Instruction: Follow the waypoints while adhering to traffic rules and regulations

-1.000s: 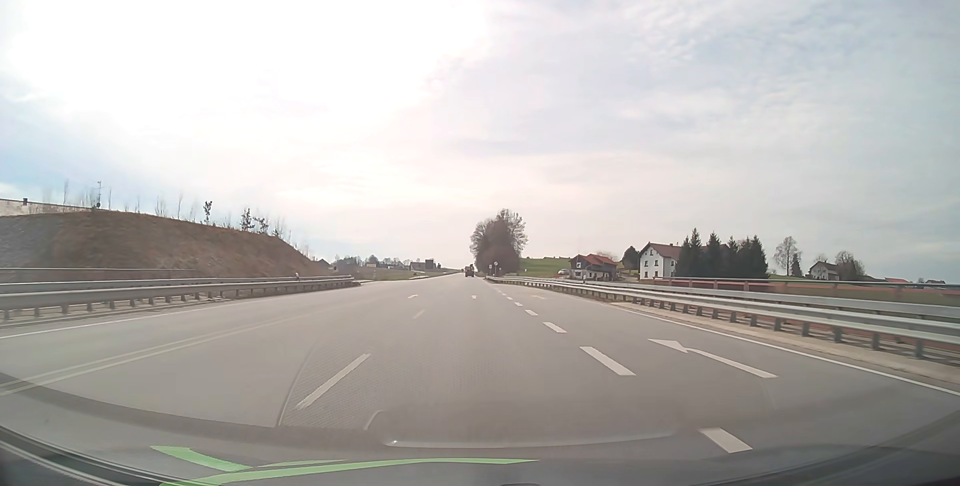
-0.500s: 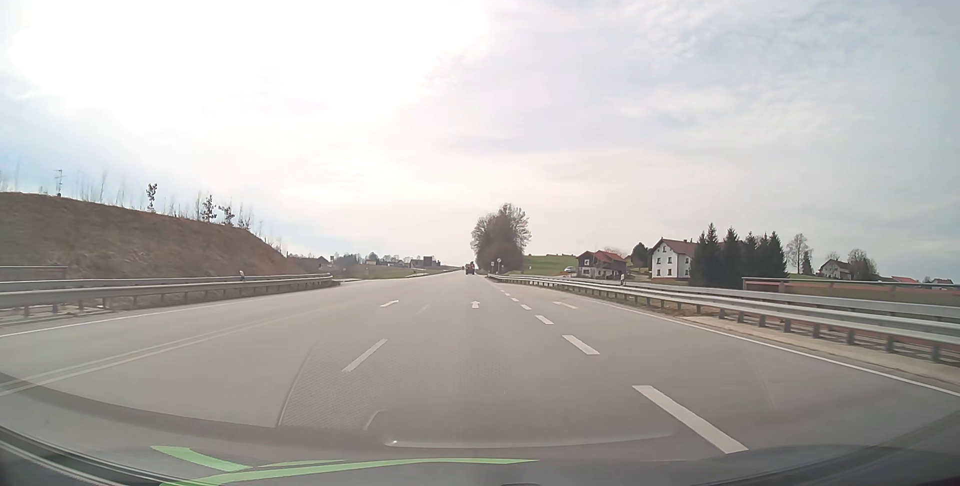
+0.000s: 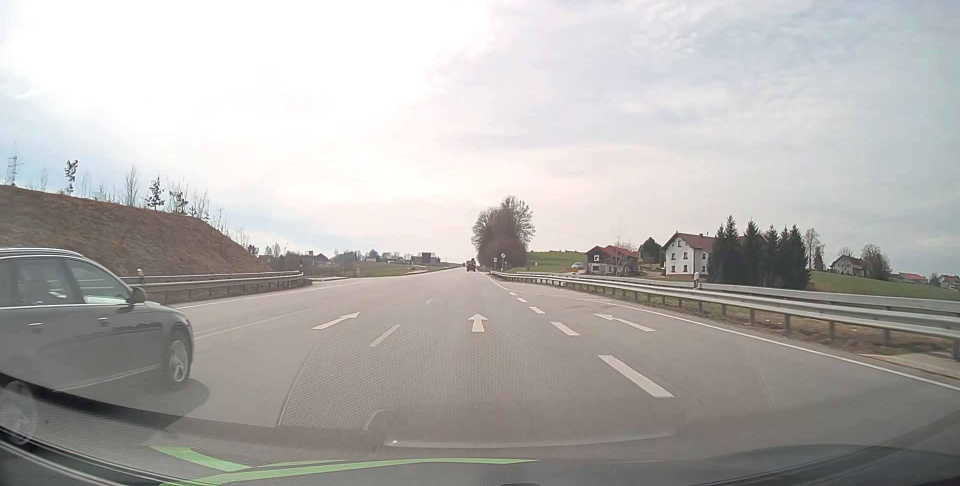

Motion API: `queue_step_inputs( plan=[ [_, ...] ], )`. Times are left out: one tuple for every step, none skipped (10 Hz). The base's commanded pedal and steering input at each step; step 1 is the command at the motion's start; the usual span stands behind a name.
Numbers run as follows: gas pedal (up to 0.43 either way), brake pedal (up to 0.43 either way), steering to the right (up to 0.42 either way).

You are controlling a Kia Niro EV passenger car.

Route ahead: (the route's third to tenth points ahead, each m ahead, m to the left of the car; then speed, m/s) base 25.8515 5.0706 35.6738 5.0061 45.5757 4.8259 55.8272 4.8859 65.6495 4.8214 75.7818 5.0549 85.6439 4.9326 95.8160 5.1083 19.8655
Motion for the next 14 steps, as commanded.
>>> queue_step_inputs(
  plan=[
    [0.319,0.0,0.0],
    [0.319,0.0,0.0],
    [0.319,0.0,0.0],
    [0.319,0.0,0.0],
    [0.319,0.0,0.0],
    [0.319,0.0,0.0],
    [0.319,0.0,0.0],
    [0.319,0.0,0.0],
    [0.319,0.0,0.0],
    [0.319,0.0,0.0],
    [0.319,0.0,0.0],
    [0.319,0.0,0.0],
    [0.319,0.0,0.0],
    [0.319,0.0,0.0]
  ],
)
